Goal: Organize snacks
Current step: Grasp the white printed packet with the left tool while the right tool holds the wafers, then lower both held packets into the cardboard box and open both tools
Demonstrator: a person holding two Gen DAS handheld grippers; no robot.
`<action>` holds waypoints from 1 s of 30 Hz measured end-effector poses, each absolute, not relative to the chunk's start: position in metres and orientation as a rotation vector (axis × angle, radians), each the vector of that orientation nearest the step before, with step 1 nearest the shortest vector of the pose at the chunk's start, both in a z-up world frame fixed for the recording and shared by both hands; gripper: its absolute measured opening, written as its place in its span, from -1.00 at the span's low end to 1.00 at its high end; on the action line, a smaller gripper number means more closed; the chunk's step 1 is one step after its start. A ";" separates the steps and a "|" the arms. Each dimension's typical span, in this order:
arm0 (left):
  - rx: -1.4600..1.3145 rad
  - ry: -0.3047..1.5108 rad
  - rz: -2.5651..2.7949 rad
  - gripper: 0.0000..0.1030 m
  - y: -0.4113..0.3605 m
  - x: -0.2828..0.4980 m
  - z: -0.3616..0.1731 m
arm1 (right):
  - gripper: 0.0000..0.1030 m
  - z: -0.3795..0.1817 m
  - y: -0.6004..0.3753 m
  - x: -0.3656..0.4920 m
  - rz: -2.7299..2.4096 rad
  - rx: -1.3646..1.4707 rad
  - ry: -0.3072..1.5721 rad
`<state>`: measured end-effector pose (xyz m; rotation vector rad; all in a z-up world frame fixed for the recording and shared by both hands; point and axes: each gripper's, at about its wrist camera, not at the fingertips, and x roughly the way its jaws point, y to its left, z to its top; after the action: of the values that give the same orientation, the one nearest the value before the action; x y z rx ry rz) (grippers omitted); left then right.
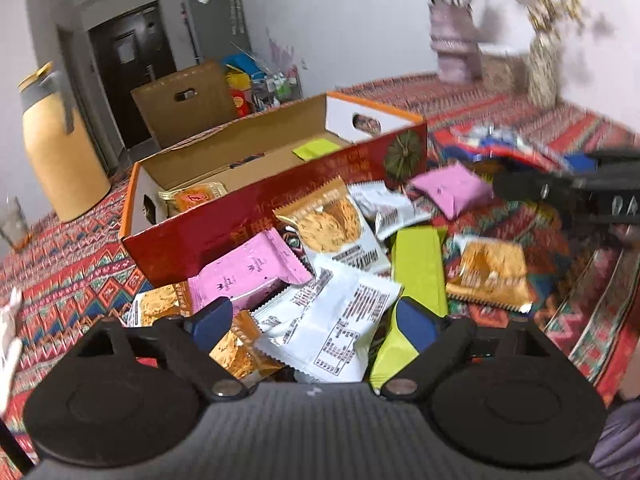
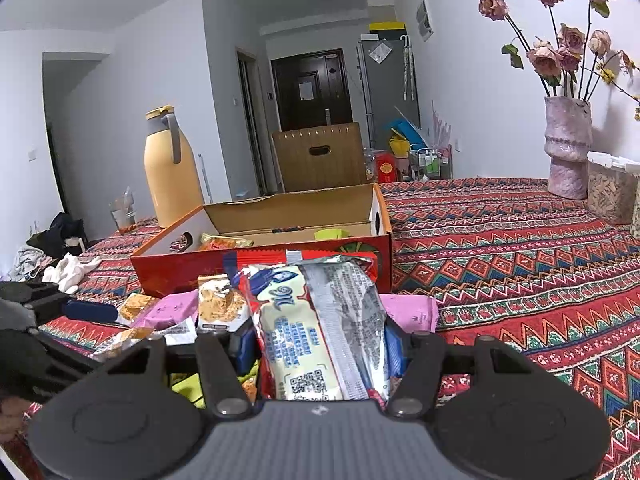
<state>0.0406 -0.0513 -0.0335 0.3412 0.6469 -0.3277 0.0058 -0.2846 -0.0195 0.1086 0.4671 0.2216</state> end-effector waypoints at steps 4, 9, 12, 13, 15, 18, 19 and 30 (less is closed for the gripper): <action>0.384 0.681 -0.342 0.32 -0.060 0.051 -0.041 | 0.14 -0.021 -0.287 0.007 0.218 0.117 0.470; 0.387 0.718 -0.364 -0.10 -0.061 0.057 -0.047 | 0.14 -0.022 -0.289 0.007 0.222 0.121 0.472; 0.385 0.716 -0.360 -0.17 -0.061 0.057 -0.046 | 0.14 -0.022 -0.290 0.008 0.222 0.126 0.474; 0.379 0.714 -0.358 -0.18 -0.060 0.057 -0.045 | 0.14 -0.022 -0.290 0.008 0.223 0.127 0.475; 0.368 0.705 -0.349 -0.20 -0.058 0.056 -0.042 | 0.14 -0.023 -0.289 0.009 0.226 0.127 0.475; 0.343 0.684 -0.339 -0.20 -0.054 0.054 -0.036 | 0.14 -0.023 -0.288 0.010 0.230 0.125 0.478; 0.333 0.676 -0.336 -0.20 -0.053 0.053 -0.034 | 0.14 -0.023 -0.288 0.011 0.231 0.124 0.478; 0.143 0.560 -0.264 -0.20 -0.037 0.058 -0.002 | 0.14 -0.014 -0.277 0.027 0.248 0.100 0.457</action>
<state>0.0579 -0.0366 -0.0017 0.1429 0.5603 -0.2638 0.0270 -0.2770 -0.0138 0.0997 0.4566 0.2479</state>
